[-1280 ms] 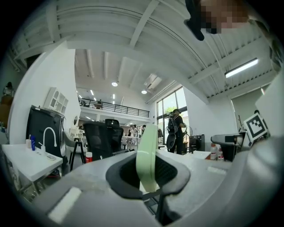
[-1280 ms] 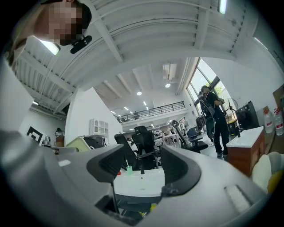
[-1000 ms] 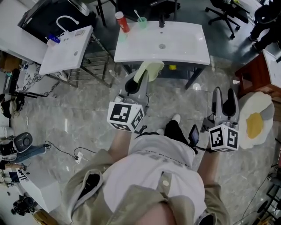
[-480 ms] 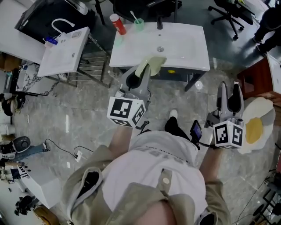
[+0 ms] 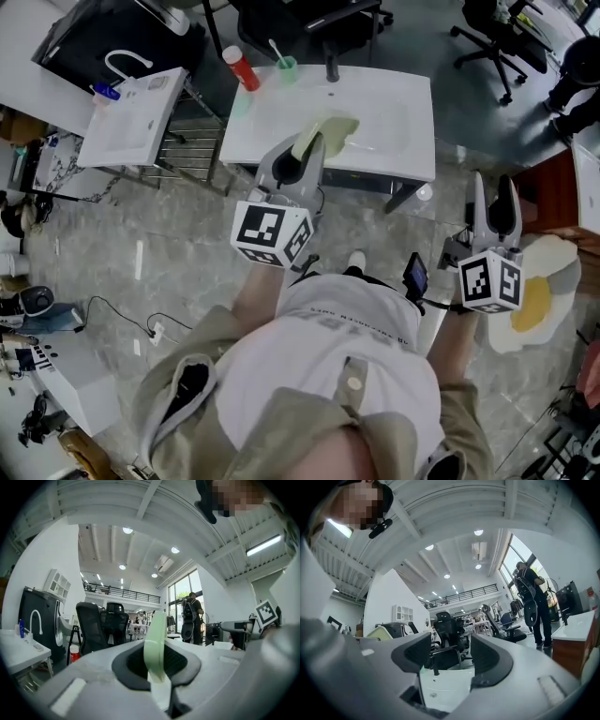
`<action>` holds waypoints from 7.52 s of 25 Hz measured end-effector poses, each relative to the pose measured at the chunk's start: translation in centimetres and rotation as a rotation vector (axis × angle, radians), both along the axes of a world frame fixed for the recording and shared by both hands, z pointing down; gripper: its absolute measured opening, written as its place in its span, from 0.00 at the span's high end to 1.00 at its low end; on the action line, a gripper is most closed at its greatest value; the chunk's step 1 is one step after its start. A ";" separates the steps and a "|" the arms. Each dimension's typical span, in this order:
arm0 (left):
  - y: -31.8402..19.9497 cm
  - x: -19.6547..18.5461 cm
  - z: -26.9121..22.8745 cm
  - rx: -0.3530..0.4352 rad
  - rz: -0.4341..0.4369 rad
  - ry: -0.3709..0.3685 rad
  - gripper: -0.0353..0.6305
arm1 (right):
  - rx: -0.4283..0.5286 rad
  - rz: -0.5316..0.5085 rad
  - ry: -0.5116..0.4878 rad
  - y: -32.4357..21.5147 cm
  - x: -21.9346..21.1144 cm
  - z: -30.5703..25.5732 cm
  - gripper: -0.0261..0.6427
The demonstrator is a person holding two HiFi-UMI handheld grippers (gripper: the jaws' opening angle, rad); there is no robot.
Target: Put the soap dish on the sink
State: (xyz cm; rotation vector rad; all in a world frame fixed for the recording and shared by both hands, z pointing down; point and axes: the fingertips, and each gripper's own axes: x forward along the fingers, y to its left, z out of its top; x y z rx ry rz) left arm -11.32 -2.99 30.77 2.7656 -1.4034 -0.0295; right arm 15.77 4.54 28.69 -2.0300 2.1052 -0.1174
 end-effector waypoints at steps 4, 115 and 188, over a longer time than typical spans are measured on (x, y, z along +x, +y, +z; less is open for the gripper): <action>-2.3 1.8 -0.2 0.009 -0.016 -0.005 0.90 | 0.012 -0.015 -0.008 -2.8 2.2 -0.1 0.56; -24.8 17.2 12.1 -0.482 0.303 0.228 0.61 | -0.384 -0.642 -0.783 -31.7 -2.1 14.6 0.86; -29.6 19.6 36.1 -0.553 0.373 -0.663 0.46 | -0.907 -0.440 -0.663 -38.5 0.8 36.1 0.86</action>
